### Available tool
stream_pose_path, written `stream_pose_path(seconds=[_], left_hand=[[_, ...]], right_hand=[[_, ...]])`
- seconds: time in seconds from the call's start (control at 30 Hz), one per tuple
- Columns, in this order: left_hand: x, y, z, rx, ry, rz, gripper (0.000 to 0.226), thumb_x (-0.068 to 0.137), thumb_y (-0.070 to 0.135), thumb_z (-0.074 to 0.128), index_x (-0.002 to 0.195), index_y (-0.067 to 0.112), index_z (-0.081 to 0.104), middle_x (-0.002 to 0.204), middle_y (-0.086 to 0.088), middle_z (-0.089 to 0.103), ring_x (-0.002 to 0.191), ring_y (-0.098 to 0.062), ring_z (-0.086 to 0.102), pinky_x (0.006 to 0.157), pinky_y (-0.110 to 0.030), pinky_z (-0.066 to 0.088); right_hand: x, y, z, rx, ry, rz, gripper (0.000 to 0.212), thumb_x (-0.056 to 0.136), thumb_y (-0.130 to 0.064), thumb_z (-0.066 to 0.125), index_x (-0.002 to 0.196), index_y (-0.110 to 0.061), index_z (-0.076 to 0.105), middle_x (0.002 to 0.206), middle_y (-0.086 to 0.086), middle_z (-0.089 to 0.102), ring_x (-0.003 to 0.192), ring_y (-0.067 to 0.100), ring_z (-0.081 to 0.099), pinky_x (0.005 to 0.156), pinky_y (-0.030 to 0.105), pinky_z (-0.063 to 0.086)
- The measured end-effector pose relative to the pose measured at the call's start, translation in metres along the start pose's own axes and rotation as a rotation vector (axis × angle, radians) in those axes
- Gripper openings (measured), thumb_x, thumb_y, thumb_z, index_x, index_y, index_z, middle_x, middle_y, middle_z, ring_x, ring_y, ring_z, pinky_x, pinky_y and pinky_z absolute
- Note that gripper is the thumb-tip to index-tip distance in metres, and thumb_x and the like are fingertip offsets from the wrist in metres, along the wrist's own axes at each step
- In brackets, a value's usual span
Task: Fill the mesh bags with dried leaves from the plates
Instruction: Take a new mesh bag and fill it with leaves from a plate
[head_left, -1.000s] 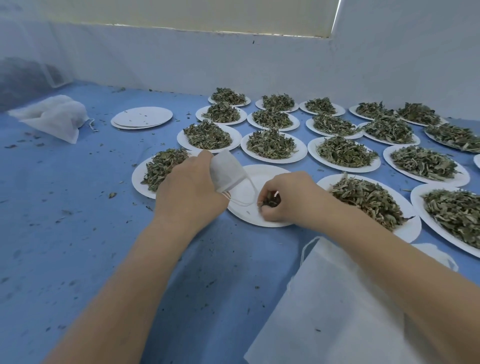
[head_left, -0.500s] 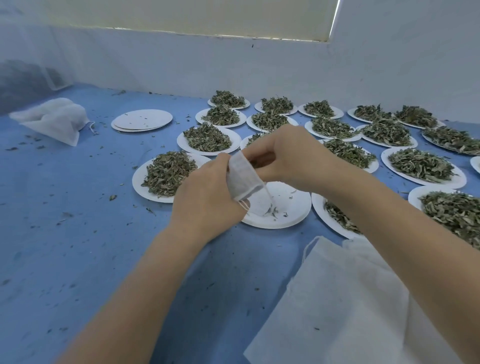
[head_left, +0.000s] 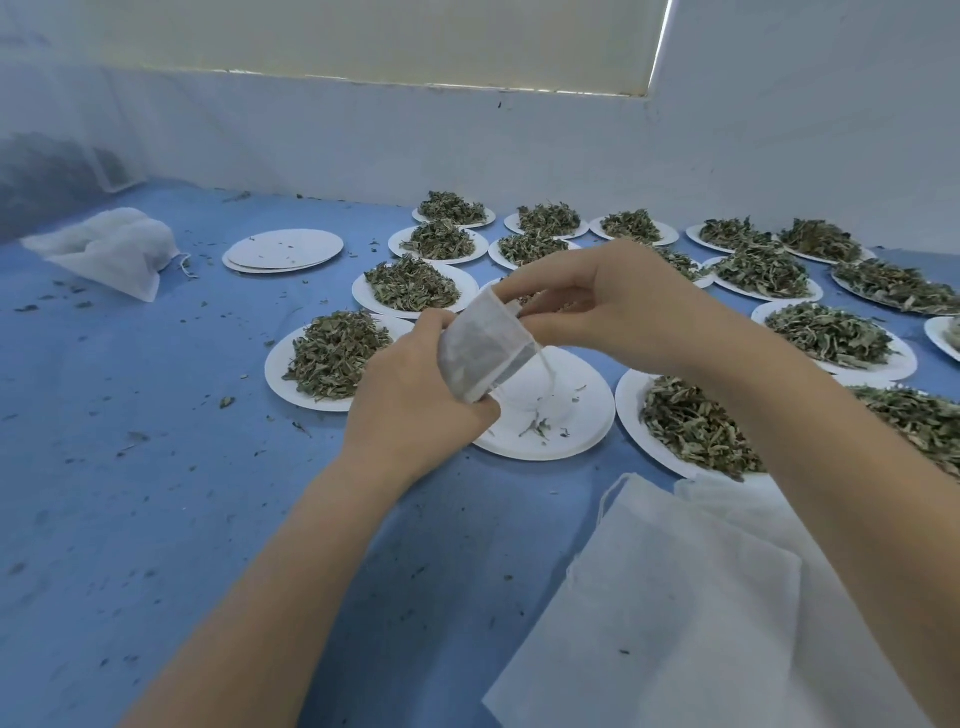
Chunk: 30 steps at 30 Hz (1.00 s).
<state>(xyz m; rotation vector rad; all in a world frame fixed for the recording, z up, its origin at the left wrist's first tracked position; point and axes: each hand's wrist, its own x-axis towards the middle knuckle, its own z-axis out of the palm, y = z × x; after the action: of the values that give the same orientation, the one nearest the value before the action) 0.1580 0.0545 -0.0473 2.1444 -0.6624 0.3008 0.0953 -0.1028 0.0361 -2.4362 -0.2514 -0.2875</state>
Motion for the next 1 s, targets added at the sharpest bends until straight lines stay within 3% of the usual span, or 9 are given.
stream_pose_path(seconds=[0.07, 0.17, 0.23, 0.3, 0.4, 0.67, 0.77, 0.9, 1.0], left_hand=[[0.0, -0.002, 0.0, -0.022, -0.009, -0.02, 0.048, 0.061, 0.027, 0.074, 0.1, 0.032, 0.047, 0.082, 0.017, 0.055, 0.076, -0.006, 0.052, 0.058, -0.018, 0.04], [-0.001, -0.005, -0.001, -0.056, -0.018, -0.053, 0.048, 0.061, 0.025, 0.074, 0.099, 0.035, 0.046, 0.085, 0.019, 0.054, 0.078, 0.002, 0.05, 0.056, -0.017, 0.035], [-0.002, -0.007, -0.001, -0.077, -0.014, -0.083, 0.048, 0.06, 0.026, 0.075, 0.097, 0.037, 0.046, 0.085, 0.02, 0.055, 0.077, 0.004, 0.05, 0.055, -0.016, 0.034], [-0.002, -0.007, 0.0, -0.093, -0.008, -0.114, 0.047, 0.059, 0.029, 0.075, 0.096, 0.038, 0.048, 0.085, 0.021, 0.056, 0.076, 0.008, 0.05, 0.053, -0.01, 0.034], [-0.004, -0.008, 0.002, -0.093, -0.013, -0.139, 0.045, 0.058, 0.033, 0.077, 0.091, 0.039, 0.048, 0.08, 0.022, 0.057, 0.073, 0.015, 0.05, 0.053, -0.007, 0.036], [-0.003, -0.006, -0.001, -0.09, 0.055, -0.181, 0.037, 0.063, 0.034, 0.074, 0.091, 0.037, 0.05, 0.079, 0.019, 0.058, 0.073, 0.014, 0.05, 0.049, -0.01, 0.037], [0.001, 0.0, -0.009, -0.106, 0.117, -0.194, 0.032, 0.065, 0.034, 0.073, 0.086, 0.033, 0.05, 0.075, 0.016, 0.057, 0.067, 0.011, 0.052, 0.047, -0.01, 0.037], [0.011, 0.006, -0.027, -0.104, 0.162, -0.253, 0.031, 0.067, 0.036, 0.069, 0.091, 0.028, 0.051, 0.078, 0.015, 0.057, 0.07, 0.002, 0.051, 0.052, -0.022, 0.032], [0.021, 0.004, -0.048, -0.122, 0.198, -0.304, 0.033, 0.068, 0.037, 0.068, 0.093, 0.027, 0.051, 0.079, 0.016, 0.055, 0.071, 0.004, 0.049, 0.052, -0.021, 0.031]], right_hand=[[-0.003, 0.009, -0.001, 0.009, 0.054, 0.036, 0.027, 0.085, -0.021, 0.066, 0.099, -0.044, 0.067, 0.094, -0.023, 0.068, 0.088, -0.004, 0.063, 0.084, 0.025, 0.052], [-0.008, 0.027, 0.006, -0.15, 0.072, 0.188, 0.031, 0.089, -0.036, 0.057, 0.12, -0.04, 0.058, 0.117, -0.02, 0.061, 0.104, -0.002, 0.056, 0.082, 0.011, 0.042], [-0.011, 0.038, 0.017, -0.306, -0.088, 0.35, 0.066, 0.081, -0.059, 0.058, 0.138, -0.029, 0.041, 0.14, -0.008, 0.046, 0.124, 0.01, 0.044, 0.094, 0.021, 0.034], [-0.01, 0.044, 0.03, -0.441, -0.258, 0.463, 0.114, 0.054, -0.085, 0.054, 0.144, -0.021, 0.026, 0.146, 0.003, 0.036, 0.132, 0.022, 0.034, 0.105, 0.037, 0.03], [-0.007, 0.056, 0.043, -0.567, -0.33, 0.507, 0.144, 0.031, -0.096, 0.046, 0.148, -0.019, 0.011, 0.142, 0.012, 0.037, 0.134, 0.03, 0.029, 0.11, 0.047, 0.021], [-0.004, 0.06, 0.043, -0.52, -0.278, 0.477, 0.145, 0.034, -0.093, 0.055, 0.149, -0.022, 0.003, 0.14, 0.013, 0.037, 0.129, 0.032, 0.033, 0.099, 0.041, 0.026], [-0.004, 0.048, 0.029, -0.485, -0.219, 0.452, 0.149, 0.025, -0.094, 0.051, 0.148, -0.023, 0.006, 0.146, 0.011, 0.032, 0.132, 0.033, 0.03, 0.101, 0.043, 0.027], [0.006, 0.024, 0.013, -0.441, -0.161, 0.383, 0.141, 0.025, -0.092, 0.053, 0.142, -0.023, 0.018, 0.136, 0.009, 0.04, 0.123, 0.031, 0.038, 0.097, 0.044, 0.036], [0.025, 0.006, 0.016, -0.388, -0.177, 0.347, 0.142, 0.029, -0.087, 0.061, 0.147, -0.024, 0.01, 0.146, 0.01, 0.029, 0.132, 0.03, 0.029, 0.101, 0.043, 0.035]])
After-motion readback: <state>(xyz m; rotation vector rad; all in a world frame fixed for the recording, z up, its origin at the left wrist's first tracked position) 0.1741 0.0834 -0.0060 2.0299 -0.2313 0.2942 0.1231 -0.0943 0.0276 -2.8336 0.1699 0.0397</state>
